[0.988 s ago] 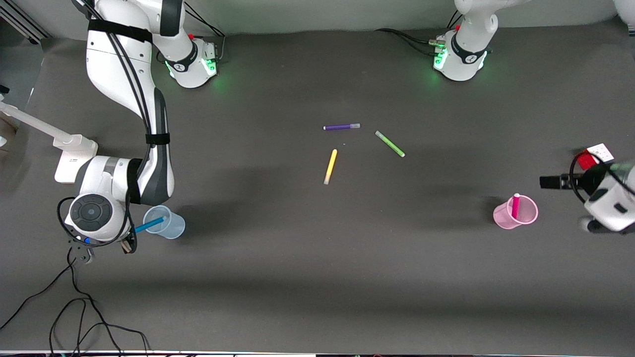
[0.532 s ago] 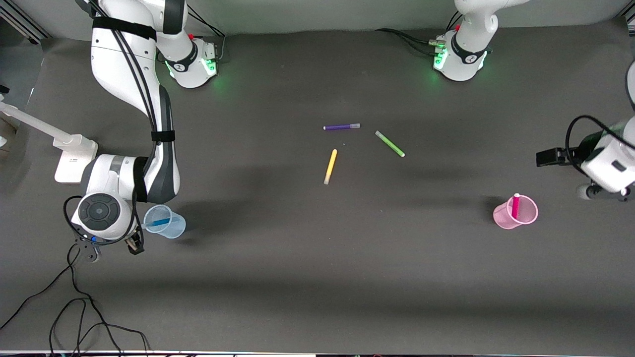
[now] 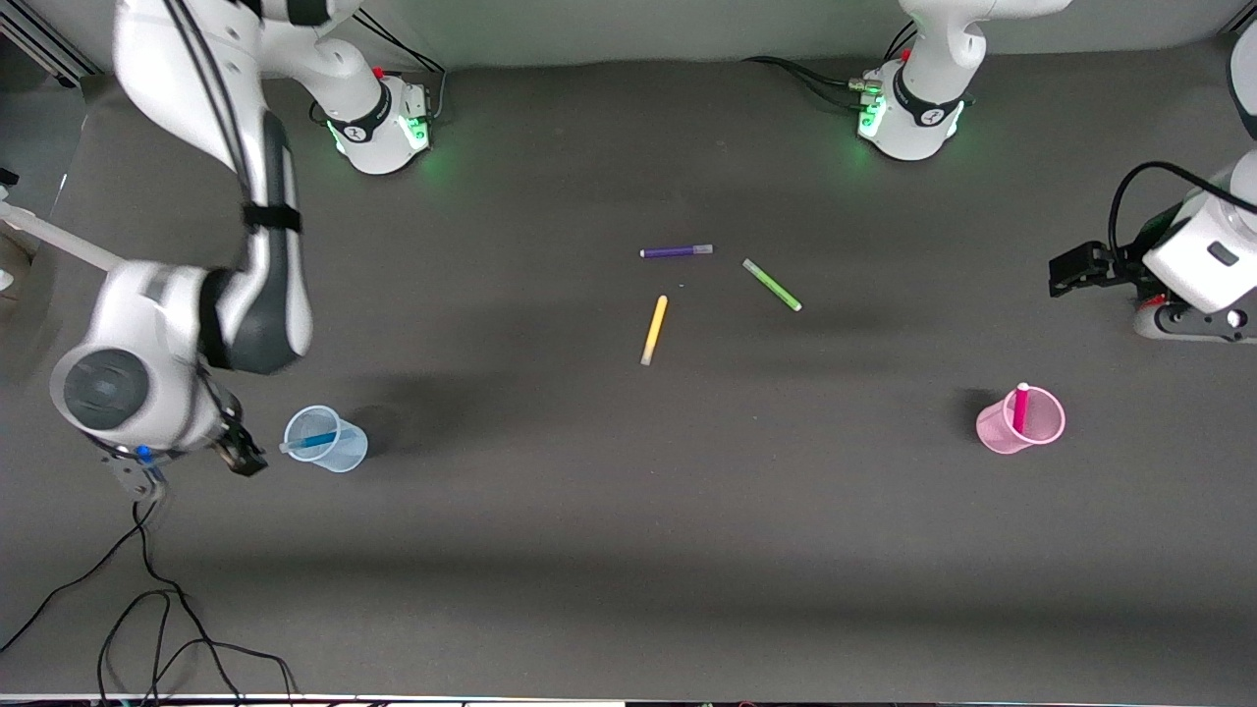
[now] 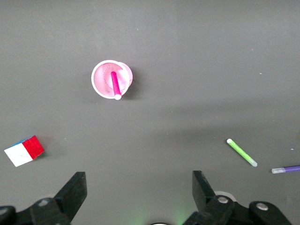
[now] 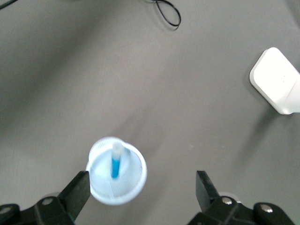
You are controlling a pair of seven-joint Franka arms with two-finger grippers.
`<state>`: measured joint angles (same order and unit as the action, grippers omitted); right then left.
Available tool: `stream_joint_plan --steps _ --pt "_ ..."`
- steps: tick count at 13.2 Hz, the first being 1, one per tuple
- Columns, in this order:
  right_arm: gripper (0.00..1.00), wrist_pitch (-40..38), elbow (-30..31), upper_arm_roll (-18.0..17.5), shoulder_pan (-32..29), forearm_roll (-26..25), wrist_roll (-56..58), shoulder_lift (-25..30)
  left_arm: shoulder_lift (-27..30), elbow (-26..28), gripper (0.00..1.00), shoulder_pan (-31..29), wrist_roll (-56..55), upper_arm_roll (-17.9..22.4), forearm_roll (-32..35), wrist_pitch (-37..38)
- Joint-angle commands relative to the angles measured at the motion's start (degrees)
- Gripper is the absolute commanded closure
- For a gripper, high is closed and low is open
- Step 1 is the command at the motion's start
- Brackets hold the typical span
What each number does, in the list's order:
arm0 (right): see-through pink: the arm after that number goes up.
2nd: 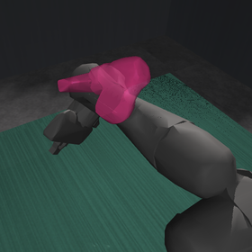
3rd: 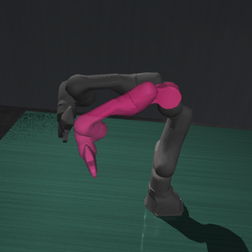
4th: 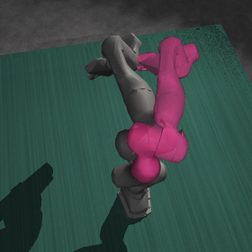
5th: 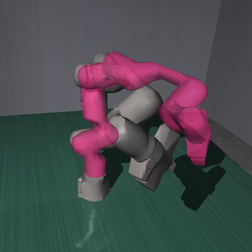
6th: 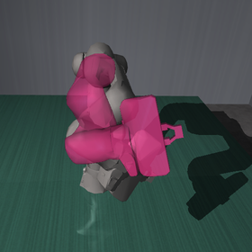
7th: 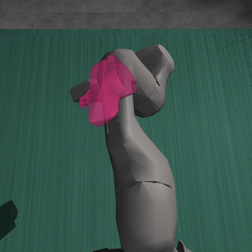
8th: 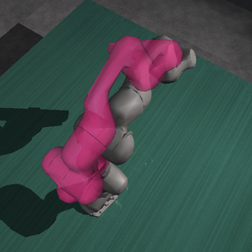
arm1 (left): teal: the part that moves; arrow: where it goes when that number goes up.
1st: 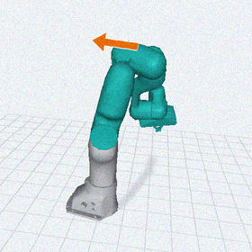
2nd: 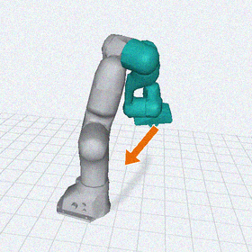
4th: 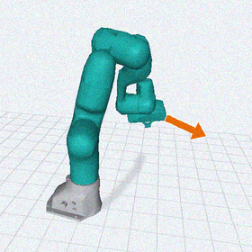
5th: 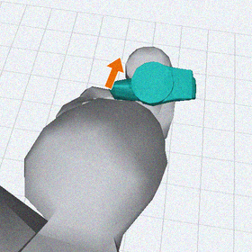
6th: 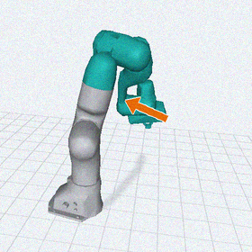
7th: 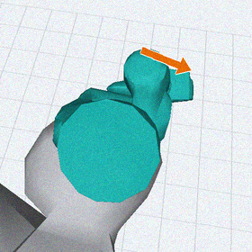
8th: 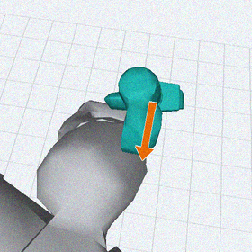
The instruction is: Place pink and blue markers in matching cups
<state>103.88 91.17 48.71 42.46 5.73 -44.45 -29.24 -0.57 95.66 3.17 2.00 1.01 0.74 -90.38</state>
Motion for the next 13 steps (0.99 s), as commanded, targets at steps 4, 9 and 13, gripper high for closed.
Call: stream_joint_plan --steps 4,9,13 --pt "0.0 -7.98 8.13 -0.19 -0.01 -0.72 25.96 23.05 1.72 -0.03 0.0 1.31 -0.16 1.36 -0.92 1.35" --pt "0.0 -14.22 6.93 -0.28 0.34 -0.81 36.63 28.18 1.54 -0.39 0.0 1.49 -0.42 0.75 -0.83 1.44" --pt "0.0 -18.61 4.19 -0.72 0.17 -0.81 36.63 27.75 1.54 -0.39 0.0 1.4 -0.42 0.66 -0.83 1.7"
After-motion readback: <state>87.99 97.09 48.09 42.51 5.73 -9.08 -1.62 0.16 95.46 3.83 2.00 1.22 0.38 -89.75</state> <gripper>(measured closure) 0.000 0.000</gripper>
